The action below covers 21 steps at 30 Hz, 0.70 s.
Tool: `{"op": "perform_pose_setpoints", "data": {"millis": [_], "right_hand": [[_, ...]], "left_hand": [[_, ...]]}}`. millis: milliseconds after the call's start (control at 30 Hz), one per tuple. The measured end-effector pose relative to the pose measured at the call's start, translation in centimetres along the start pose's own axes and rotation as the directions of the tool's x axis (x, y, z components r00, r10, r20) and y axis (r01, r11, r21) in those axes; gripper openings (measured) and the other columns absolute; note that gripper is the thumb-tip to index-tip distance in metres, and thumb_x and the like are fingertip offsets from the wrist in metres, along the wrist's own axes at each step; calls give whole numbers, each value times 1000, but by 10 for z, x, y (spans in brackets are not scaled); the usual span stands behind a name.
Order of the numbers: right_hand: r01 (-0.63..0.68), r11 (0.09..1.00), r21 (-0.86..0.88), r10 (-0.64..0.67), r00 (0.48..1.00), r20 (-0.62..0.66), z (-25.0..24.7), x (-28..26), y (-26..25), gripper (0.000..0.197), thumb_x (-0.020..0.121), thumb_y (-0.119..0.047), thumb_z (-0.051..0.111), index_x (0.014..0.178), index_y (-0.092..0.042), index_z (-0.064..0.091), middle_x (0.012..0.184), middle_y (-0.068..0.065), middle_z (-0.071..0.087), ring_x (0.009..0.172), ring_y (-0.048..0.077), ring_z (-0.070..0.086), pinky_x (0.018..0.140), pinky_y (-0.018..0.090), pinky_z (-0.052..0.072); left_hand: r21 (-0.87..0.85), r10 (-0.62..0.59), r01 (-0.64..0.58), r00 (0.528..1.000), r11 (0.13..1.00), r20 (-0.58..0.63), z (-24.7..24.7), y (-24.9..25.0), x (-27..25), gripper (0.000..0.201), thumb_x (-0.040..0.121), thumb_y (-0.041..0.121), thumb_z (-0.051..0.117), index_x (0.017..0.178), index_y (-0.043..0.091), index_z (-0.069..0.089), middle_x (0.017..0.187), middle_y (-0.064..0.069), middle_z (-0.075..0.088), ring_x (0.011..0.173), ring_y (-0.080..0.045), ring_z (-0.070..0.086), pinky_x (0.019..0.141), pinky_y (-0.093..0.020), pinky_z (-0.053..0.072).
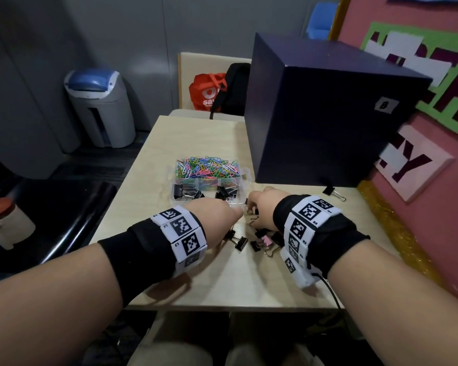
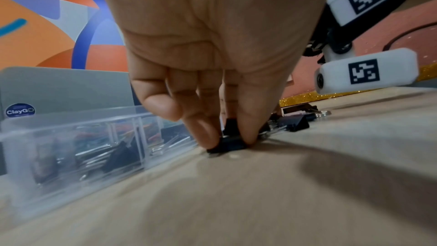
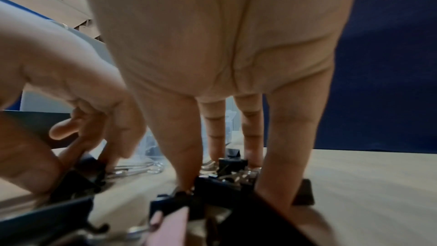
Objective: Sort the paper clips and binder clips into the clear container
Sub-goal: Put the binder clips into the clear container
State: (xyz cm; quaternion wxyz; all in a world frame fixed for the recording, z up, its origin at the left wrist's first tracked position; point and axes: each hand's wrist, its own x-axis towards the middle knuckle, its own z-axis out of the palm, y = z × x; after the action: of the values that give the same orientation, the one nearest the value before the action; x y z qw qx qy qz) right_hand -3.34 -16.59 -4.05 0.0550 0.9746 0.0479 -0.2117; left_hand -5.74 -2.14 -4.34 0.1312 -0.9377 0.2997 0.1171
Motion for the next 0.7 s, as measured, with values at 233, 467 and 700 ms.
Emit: {"op": "perform_pose_setpoints", "data": {"millis": [233,467,700], "right_hand": [[8,998,-67,-9,1000,-21,-3,1,-3,11,90,-20,56,96,-18,47,100,4,48,83,22,49,68,30,45],[-84,996,-32,83,996,-32,-6,6,0,24,90,-22,55,108,-10,66,105,6,68,87,23,61,76,30,52],[-65,998,21,66,997,-41,-3,12,-2,35,92,-12,52,127,-10,49,117,9,62,101,27,61,73,28,45]], "left_hand": [[-56,-2,2,1000,998,-5,0,-9,-1,38,90,2,45,125,17,47,110,-11,59,97,-32,61,71,-38,49],[-48,-25,24,999,999,-34,1,-20,-3,36,93,8,46,126,20,54,117,-6,58,105,-28,59,76,-34,46],[-110,84,-95,991,989,-101,4,-15,-5,38,100,36,38,137,32,42,125,-6,53,108,-29,58,82,-35,50]]}}
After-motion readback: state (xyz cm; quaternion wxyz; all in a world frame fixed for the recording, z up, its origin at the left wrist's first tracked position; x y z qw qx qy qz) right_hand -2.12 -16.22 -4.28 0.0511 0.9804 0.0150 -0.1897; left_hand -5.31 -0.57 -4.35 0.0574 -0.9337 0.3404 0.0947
